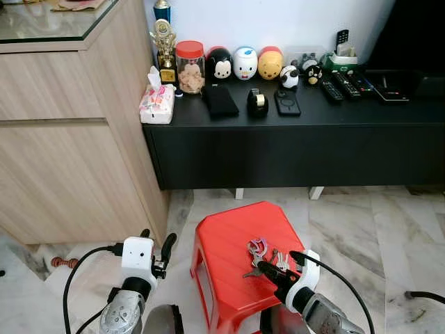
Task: Hang keys on a hook
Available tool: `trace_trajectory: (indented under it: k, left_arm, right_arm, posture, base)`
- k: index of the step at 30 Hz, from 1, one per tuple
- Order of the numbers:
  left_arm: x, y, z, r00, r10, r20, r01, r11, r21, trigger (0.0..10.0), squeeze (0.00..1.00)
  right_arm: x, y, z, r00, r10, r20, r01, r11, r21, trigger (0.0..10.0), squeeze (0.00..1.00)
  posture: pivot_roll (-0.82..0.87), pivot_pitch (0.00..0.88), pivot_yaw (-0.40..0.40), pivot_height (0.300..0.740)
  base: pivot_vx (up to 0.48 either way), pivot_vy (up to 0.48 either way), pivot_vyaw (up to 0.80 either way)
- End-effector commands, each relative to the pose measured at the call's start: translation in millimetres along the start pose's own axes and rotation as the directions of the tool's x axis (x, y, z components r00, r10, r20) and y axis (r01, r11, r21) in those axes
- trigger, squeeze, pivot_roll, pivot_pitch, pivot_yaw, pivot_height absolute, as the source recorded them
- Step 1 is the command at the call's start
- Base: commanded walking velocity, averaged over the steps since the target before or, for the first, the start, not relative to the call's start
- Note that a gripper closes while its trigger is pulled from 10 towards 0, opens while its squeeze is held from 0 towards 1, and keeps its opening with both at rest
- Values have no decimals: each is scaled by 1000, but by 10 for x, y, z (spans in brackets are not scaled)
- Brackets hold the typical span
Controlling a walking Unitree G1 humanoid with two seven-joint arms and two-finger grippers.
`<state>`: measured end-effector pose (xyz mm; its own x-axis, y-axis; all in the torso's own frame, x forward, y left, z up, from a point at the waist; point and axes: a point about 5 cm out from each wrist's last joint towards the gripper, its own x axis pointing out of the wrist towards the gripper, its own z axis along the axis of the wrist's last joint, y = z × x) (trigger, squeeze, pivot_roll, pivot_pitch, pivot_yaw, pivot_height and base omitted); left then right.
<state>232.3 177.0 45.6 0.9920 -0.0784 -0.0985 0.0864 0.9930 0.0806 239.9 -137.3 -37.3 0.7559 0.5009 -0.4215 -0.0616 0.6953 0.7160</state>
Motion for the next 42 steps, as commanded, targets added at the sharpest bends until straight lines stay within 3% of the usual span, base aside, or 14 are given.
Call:
trace_trajectory:
  k: [1,2,3,8,9,10,11,19,26,36,37,42]
  left_arm:
    - [1,3,-35,1000,-4,-18,4,1000,21,10000,0]
    - [1,3,-36,1000,-4,-18,4,1000,21,10000,0]
    - [1,4,-38,1000,-3,-19,4,1000,22,10000,0]
    - [-4,11,-47,1000,-1,-25,2,1000,27,10000,0]
    - [-5,13,-47,1000,1,-24,0,1000,27,10000,0]
    - [-5,13,-47,1000,1,-24,0,1000,27,10000,0]
    - [-4,14,-48,1000,1,-24,-1,1000,27,10000,0]
    - [4,-5,-67,1000,-4,-29,5,1000,25,10000,0]
    - [1,-17,-76,999,-7,-31,7,1000,24,10000,0]
    - [17,-22,-85,999,-5,-32,6,1000,24,10000,0]
    - [19,-26,-83,999,-5,-32,6,1000,24,10000,0]
    - [20,-31,-88,999,-5,-32,6,1000,23,10000,0]
  right_arm:
    - [18,17,52,1000,-2,11,2,1000,-27,2941,0]
    - [16,11,48,1000,-8,9,8,999,-34,8235,0]
    - [14,4,44,1000,-16,9,17,999,-36,10000,0]
    - [7,-14,58,999,-36,19,37,998,-51,10000,0]
    - [5,-19,95,999,-37,34,38,998,-45,10000,776]
    - [5,-19,95,999,-37,34,38,998,-45,10000,776]
    - [4,-15,130,998,-28,49,29,999,-30,10000,1000]
    - [-45,31,158,996,41,74,-42,999,9,10000,1000]
    - [-117,-3,61,998,-7,66,2,997,71,10000,1000]
    - [-150,-23,66,998,-50,48,47,996,70,10000,1000]
    - [-147,-34,77,996,-73,46,70,995,68,10000,4]
    - [-124,-46,80,995,-95,33,93,993,68,10000,0]
  posture:
    - [-13,44,-47,618]
    - [-12,45,-48,618]
    - [-12,46,-48,618]
    - [-11,47,-48,618]
    - [-11,47,-48,618]
    - [-11,47,-48,618]
    - [-12,47,-49,618]
    - [-25,46,-48,618]
    - [-27,46,-51,618]
    - [-32,40,-55,618]
    - [-31,39,-55,618]
    - [-29,39,-55,618]
  base:
    - [0,0,0]
    - [0,0,0]
    - [0,0,0]
    - [0,0,0]
    - [0,0,0]
    - [0,0,0]
    - [0,0,0]
    - [0,0,0]
    - [0,0,0]
    - [0,0,0]
    - [0,0,0]
    - [0,0,0]
